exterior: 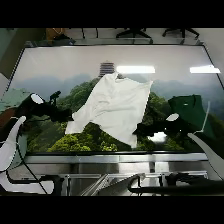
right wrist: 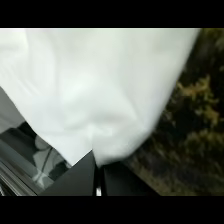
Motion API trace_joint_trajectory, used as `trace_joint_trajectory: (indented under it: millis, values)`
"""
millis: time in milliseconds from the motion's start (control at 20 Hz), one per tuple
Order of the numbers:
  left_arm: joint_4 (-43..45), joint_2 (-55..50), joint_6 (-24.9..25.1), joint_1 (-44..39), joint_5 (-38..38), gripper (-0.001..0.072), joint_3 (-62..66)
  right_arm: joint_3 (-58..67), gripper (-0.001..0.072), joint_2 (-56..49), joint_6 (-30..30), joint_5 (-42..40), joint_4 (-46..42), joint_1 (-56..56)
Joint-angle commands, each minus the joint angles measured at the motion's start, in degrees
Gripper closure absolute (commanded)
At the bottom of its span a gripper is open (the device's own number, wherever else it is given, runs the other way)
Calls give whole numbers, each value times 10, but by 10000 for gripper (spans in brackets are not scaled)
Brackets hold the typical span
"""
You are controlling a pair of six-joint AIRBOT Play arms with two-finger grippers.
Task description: Fold the shirts.
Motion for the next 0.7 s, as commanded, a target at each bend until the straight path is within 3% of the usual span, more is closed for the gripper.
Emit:
trace_joint_trajectory:
  millis: [0, 200, 350, 500, 650]
  values:
    - [-138, 44, 38, 21, -8, 695, 45, 94, 693, 69, 4, 70, 23, -60]
    - [-329, 186, 49, 67, -9, 695, 162, 374, 693, 128, 11, 179, 27, -227]
    - [-433, 295, 46, 89, 45, 694, 251, 590, 694, 127, 13, 197, 63, -278]
    - [-427, 392, 33, 89, 108, 694, 312, 744, 694, 120, 13, 196, 89, -278]
    - [-376, 453, 31, 89, 135, 694, 342, 793, 694, 124, 13, 198, 100, -278]
